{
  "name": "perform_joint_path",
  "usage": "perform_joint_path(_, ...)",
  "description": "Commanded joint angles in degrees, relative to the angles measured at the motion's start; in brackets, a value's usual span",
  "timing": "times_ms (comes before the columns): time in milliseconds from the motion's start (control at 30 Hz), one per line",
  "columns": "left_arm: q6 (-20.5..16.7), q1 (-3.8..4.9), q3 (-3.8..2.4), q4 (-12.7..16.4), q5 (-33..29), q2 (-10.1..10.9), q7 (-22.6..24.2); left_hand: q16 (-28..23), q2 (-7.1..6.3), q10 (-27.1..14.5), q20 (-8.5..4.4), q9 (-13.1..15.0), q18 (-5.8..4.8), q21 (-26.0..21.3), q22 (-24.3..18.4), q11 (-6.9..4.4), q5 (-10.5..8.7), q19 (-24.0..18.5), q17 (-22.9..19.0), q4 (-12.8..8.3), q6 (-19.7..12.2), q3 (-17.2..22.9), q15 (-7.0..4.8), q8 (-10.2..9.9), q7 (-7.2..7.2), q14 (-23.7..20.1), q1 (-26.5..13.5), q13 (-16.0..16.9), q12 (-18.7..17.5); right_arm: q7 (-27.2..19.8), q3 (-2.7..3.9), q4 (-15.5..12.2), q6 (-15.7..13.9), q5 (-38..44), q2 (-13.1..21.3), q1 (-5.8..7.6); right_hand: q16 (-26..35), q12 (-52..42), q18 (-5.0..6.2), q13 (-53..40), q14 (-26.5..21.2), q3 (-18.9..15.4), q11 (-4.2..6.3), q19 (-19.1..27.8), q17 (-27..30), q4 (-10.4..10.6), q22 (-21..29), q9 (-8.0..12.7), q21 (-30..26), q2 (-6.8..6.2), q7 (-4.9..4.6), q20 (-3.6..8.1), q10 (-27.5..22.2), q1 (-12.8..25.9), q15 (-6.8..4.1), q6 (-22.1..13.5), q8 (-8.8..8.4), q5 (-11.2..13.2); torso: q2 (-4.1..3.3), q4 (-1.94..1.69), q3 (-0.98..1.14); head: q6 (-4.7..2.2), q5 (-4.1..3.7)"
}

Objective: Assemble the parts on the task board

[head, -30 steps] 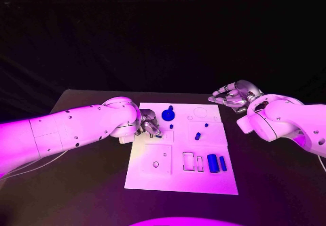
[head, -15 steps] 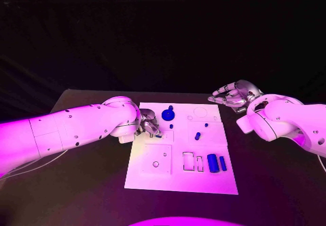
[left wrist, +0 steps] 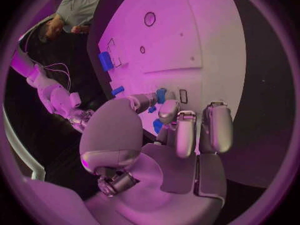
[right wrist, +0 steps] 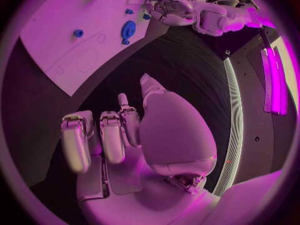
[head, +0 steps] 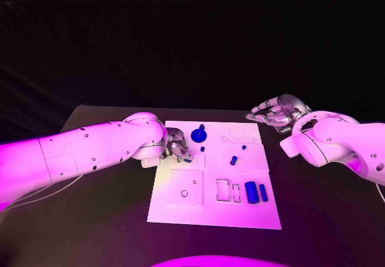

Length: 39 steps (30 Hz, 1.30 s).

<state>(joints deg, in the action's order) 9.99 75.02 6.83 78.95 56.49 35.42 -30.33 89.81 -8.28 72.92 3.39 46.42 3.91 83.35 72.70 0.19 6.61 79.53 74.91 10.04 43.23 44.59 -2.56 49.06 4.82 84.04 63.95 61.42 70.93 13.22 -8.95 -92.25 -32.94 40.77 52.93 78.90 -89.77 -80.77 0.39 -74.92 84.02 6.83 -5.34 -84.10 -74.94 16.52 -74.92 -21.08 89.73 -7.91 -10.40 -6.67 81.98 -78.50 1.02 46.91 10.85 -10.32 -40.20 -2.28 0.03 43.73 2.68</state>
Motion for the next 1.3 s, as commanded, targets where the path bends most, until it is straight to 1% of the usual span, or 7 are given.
perform_joint_path(33, 2.52, -0.05, 0.09, -0.29, 0.01, -0.31, -0.42, 0.19, 0.48, 0.4, -0.08, 0.06, -0.3, 0.21, 0.03, -0.08, 0.24, 0.33, 15.09, -10.38, 0.9, 10.74, -0.55, 0.14, -0.44, 5.96, -0.08, 0.11, 0.2, -0.37, 0.0, -0.1, 0.57, 0.58, -0.01, -0.04, -0.13, -0.19, -0.25, -6.18, 5.9, 0.18, -0.01, -5.64, -14.74, -0.17, -14.71, 0.13, -0.2, -0.09, 0.15, -0.23, 0.09, 0.43, 0.01, -0.21, 0.34, 0.22, -0.06, 0.03, 0.04, 0.08, -0.01)
perform_joint_path(67, 2.73, -0.04, 0.1, -0.39, 0.04, -0.4, -0.43, 0.19, 0.5, 0.41, -0.08, 0.09, -0.3, 0.22, 0.05, -0.08, 0.25, 0.34, 15.09, -10.36, 0.94, 10.8, -0.55, 0.14, -0.45, 5.96, -0.2, 0.06, 0.17, -0.36, 0.0, -0.11, 0.53, 0.59, 0.01, -0.04, -0.13, -0.19, -0.25, -6.18, 5.9, 0.18, -0.01, -5.64, -14.74, -0.17, -14.71, 0.13, -0.2, -0.09, 0.15, -0.23, 0.09, 0.43, 0.01, -0.21, 0.34, 0.22, -0.05, -0.02, -0.03, 0.09, -0.03)
perform_joint_path(233, 3.42, 0.01, 0.12, -0.89, 0.12, -0.81, -0.5, 0.19, 0.43, 0.65, -0.11, 0.21, -0.33, 0.27, 0.18, -0.13, 0.42, 0.42, 15.09, -10.45, 1.1, 11.0, -0.59, 0.15, -0.51, 5.96, -0.64, 0.23, 0.3, -0.34, 0.0, -0.18, 0.44, 0.67, 0.06, -0.04, -0.13, -0.19, -0.25, -6.18, 5.9, 0.18, -0.01, -5.64, -14.74, -0.17, -14.71, 0.13, -0.2, -0.09, 0.15, -0.23, 0.09, 0.43, 0.01, -0.21, 0.34, 0.22, -0.01, -0.02, 0.0, 0.09, 0.01)
perform_joint_path(467, 3.44, 0.04, 0.13, -1.32, 0.12, -1.28, -0.55, 0.19, 0.51, 0.88, -0.17, 0.42, -0.36, 0.33, 0.35, -0.25, 0.55, 0.55, 15.09, -10.47, 1.42, 11.29, -0.67, 0.19, -0.65, 5.96, -1.42, 0.16, 0.28, -0.34, 0.0, -0.25, 0.42, 0.72, 0.09, -0.04, -0.13, -0.19, -0.25, -6.18, 5.9, 0.18, -0.01, -5.64, -14.74, -0.17, -14.71, 0.13, -0.2, -0.09, 0.15, -0.23, 0.09, 0.43, 0.01, -0.21, 0.34, 0.22, 0.0, 0.02, -0.07, 0.05, 0.0)
perform_joint_path(733, 3.03, 0.05, 0.14, -1.5, 0.1, -1.7, -0.57, 0.19, 1.33, 1.79, -0.37, 0.96, -0.46, 0.5, 0.88, -0.57, -0.08, 0.91, 15.09, -9.79, 2.29, 11.13, -0.92, 0.41, -1.1, 5.96, -3.44, 0.79, 0.73, -0.38, 0.0, -0.37, 0.23, 0.75, 0.12, -0.04, -0.08, -0.15, -0.24, -6.14, 5.87, 0.19, -0.01, -5.63, -14.58, -0.19, -14.69, 0.14, -0.22, -0.11, 0.15, -0.22, 0.05, 0.42, 0.01, -0.23, 0.38, 0.22, -0.03, -0.04, -0.09, 0.05, -0.17)
perform_joint_path(1100, 2.31, 0.03, 0.17, -1.82, 0.12, -2.3, -0.52, 0.19, 2.03, 2.98, -0.96, 1.73, -0.71, 0.87, 2.05, -1.28, -1.02, 1.76, 15.09, -8.11, 3.86, 8.23, -1.55, 0.3, -1.98, 5.96, -6.38, 1.66, 1.23, -0.45, 0.0, -0.5, 0.21, 0.79, 0.2, -0.03, -0.09, -0.1, -0.23, -6.09, 5.88, 0.2, -0.01, -5.6, -14.62, -0.2, -14.65, 0.14, -0.27, -0.11, 0.15, -0.22, 0.01, 0.42, 0.01, -0.23, 0.39, 0.22, -0.03, -0.01, -0.13, 0.07, -0.31)
perform_joint_path(1300, 2.04, 0.03, 0.18, -1.95, 0.1, -2.42, -0.5, 0.19, 1.94, 3.06, -1.11, 1.92, -0.72, 0.84, 2.06, -1.42, -1.27, 1.8, 15.09, -7.41, 4.1, 6.71, -1.68, 0.04, -2.15, 5.96, -7.13, 1.75, 1.21, -0.52, 0.0, -0.53, 0.18, 0.79, 0.23, -0.03, -0.07, -0.07, -0.21, -6.06, 5.86, 0.26, -0.01, -5.58, -14.56, -0.21, -14.61, 0.16, -0.32, -0.05, 0.15, -0.22, -0.02, 0.38, 0.0, -0.26, 0.42, 0.2, -0.02, -0.03, -0.12, 0.03, -0.34)
